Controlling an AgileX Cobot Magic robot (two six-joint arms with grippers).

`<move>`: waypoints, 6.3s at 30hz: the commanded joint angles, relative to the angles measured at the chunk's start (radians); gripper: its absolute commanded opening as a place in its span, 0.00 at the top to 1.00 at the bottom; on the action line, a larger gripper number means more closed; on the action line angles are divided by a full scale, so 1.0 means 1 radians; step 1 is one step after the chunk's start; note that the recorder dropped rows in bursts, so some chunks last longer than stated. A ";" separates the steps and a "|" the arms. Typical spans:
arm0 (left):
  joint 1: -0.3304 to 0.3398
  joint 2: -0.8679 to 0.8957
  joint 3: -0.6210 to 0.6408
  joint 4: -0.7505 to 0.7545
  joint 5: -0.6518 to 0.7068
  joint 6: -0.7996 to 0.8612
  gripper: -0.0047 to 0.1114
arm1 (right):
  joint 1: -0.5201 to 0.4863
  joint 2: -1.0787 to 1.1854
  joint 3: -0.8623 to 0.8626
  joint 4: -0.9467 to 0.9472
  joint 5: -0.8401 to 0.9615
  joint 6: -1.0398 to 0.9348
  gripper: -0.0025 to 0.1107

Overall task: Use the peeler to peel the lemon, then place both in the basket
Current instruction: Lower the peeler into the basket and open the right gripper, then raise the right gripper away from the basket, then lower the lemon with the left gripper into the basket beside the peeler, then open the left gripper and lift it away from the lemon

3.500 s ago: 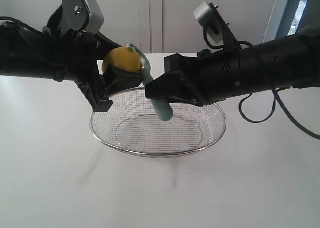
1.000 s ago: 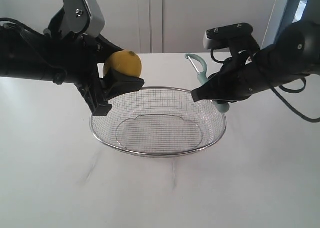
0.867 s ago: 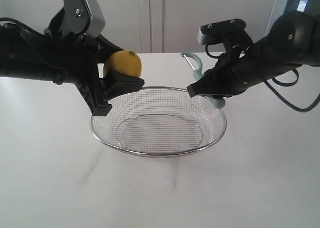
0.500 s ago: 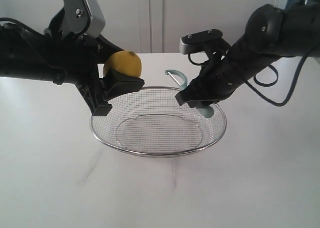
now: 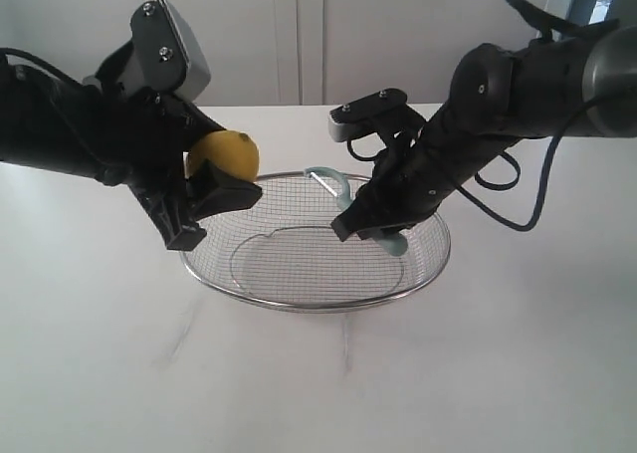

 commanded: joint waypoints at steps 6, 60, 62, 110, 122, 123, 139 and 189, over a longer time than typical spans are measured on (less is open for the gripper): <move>0.068 -0.005 -0.002 0.198 0.030 -0.149 0.96 | 0.000 0.011 -0.001 -0.006 -0.045 -0.015 0.98; 0.134 -0.005 -0.002 0.203 0.014 -0.152 0.96 | 0.000 0.050 -0.004 -0.003 -0.112 -0.012 0.58; 0.134 -0.005 -0.002 0.203 0.014 -0.152 0.96 | 0.000 0.009 -0.004 -0.003 -0.112 -0.012 0.58; -0.136 0.578 -0.727 0.913 0.447 -1.148 0.96 | -0.068 -0.716 0.164 -0.294 0.406 0.253 0.98; -0.134 0.695 -0.732 0.919 0.410 -1.147 0.96 | -0.068 -0.716 0.164 -0.294 0.409 0.259 0.98; -0.134 0.700 -0.732 0.919 0.410 -1.147 0.96 | -0.068 -0.716 0.164 -0.294 0.409 0.259 0.98; -0.134 0.746 -0.732 0.928 0.411 -1.142 0.86 | -0.068 -0.716 0.164 -0.292 0.409 0.259 0.98; -0.066 0.392 -0.732 0.928 0.660 -1.255 0.96 | -0.068 -0.728 0.164 -0.293 0.393 0.259 0.98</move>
